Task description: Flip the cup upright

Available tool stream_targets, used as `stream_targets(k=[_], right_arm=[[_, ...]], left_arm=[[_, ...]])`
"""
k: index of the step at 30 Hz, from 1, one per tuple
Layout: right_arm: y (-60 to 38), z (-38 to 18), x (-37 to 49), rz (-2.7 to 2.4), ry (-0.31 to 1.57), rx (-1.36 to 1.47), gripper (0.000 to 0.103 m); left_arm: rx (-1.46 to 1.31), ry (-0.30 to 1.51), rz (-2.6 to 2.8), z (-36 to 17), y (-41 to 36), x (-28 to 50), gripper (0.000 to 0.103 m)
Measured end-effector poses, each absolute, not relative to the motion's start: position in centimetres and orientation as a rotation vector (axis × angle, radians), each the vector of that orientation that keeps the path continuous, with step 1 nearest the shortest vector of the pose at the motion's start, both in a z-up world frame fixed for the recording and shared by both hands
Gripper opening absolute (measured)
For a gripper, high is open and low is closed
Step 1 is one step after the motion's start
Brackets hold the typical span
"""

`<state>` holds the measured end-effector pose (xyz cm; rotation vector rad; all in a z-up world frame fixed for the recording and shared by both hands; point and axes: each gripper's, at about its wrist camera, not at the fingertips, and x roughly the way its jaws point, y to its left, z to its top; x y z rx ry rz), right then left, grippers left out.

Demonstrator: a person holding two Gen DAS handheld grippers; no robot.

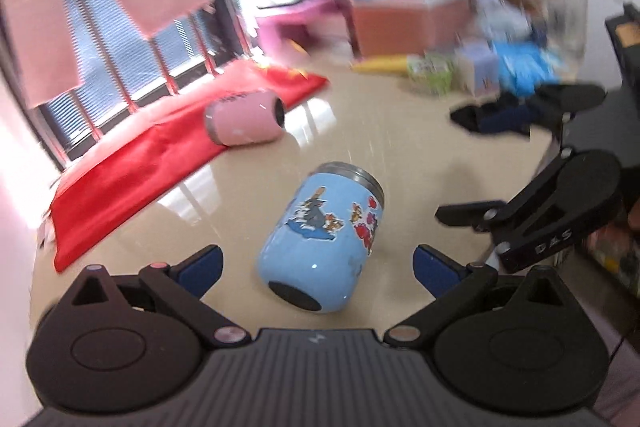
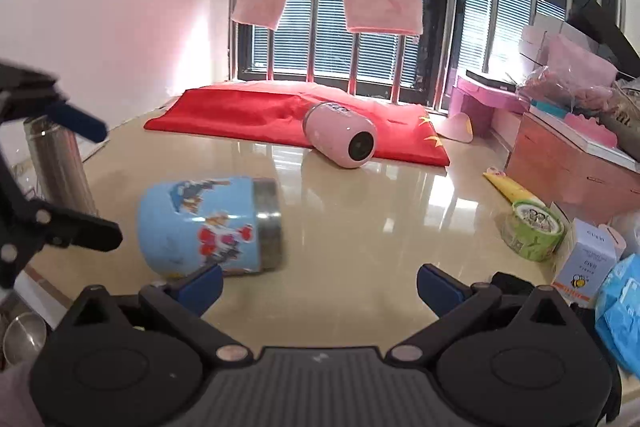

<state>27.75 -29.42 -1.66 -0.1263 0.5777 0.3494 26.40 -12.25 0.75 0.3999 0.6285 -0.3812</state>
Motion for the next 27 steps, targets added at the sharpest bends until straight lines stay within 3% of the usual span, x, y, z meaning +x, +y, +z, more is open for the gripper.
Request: stream_targets(k=[10,21,27], right_arm=[[-25.0,0.7,26.3,0.198,0.653,0.014,0.103],[-20.7,2.7,32.2,0.085,0.863,0.247,0.103],[-19.5,0.7,36.7,-0.054,1.043,0.441,0.103]], left_arm=[[0.070,0.425,-0.201,0.2,-5.9,21.3,0.103],[-0.021,0.426,-0.070,0.3,-0.9,20.7,0.103],[-0.032,0.445,-0.019,-0.1,0.7,21.2,0.103]])
